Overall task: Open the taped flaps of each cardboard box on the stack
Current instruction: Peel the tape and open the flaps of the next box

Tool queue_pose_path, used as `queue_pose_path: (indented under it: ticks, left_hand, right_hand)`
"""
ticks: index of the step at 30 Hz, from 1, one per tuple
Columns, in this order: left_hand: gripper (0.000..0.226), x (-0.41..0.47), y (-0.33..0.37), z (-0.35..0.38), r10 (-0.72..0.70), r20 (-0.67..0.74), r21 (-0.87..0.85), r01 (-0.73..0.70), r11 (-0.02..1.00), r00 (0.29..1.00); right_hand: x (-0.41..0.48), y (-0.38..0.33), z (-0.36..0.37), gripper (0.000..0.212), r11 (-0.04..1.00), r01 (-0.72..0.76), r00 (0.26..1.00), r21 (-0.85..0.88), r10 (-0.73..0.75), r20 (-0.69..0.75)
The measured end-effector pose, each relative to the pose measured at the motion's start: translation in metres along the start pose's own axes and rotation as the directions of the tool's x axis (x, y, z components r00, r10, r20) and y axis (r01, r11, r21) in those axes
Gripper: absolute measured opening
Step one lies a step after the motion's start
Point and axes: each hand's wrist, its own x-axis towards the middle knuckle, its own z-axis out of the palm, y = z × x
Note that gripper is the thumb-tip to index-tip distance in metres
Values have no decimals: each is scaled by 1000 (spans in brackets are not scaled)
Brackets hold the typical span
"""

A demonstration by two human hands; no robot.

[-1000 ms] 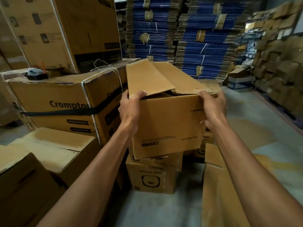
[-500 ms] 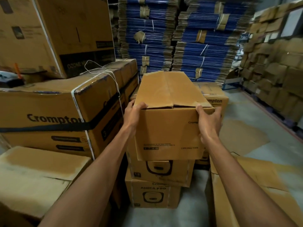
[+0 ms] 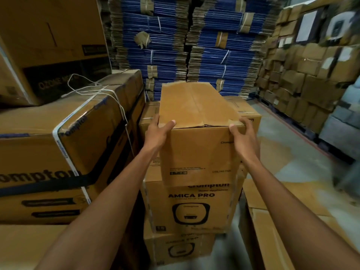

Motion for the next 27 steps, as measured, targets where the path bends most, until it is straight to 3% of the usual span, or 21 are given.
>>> queue_pose_path:
  ticks: [3,5,7,9,11,13,15,17,19,23,27]
  left_hand:
    - [58,9,4,5,30,-27,61,-28,998,999]
    - [60,11,5,9,54,-35,92,-50,995,998]
    - [60,9,5,11,86,-38,158,-79,984,996]
    - [55,8,5,12,214,-36,379,-185,907,976]
    - [52,6,11,14,424,36,605,-357,712,905]
    - [59,3,26,24,522,229,684,-517,514,822]
    - [70,1,39,42,444,429,689,-603,401,786]
    - [78,3,46,59,337,535,712,-628,312,774]
    - [81,7,46,68,273,560,741,-620,258,783]
    - [82,9,40,71,256,552,773,-602,198,793]
    - [86,11,51,65,352,480,768,-579,274,804]
  right_hand:
    - [5,0,2,45,1000,11,999,-3,-11,-32]
    - [4,7,2,56,999,3,999,37,-2,-37]
    - [0,20,4,70,983,-66,997,170,73,-35]
    - [-9,44,13,72,920,-171,970,352,220,-105]
    - [-26,76,30,64,778,-303,901,550,422,-102]
    - [-50,109,55,51,538,-505,815,675,556,166]
    - [-71,126,81,48,249,-704,669,665,546,504]
    - [-77,132,100,70,52,-747,597,663,492,633]
    - [-73,129,112,89,-34,-711,603,702,484,634]
    - [-66,114,115,84,-45,-658,647,752,476,595]
    - [-56,95,103,91,21,-537,762,843,440,475]
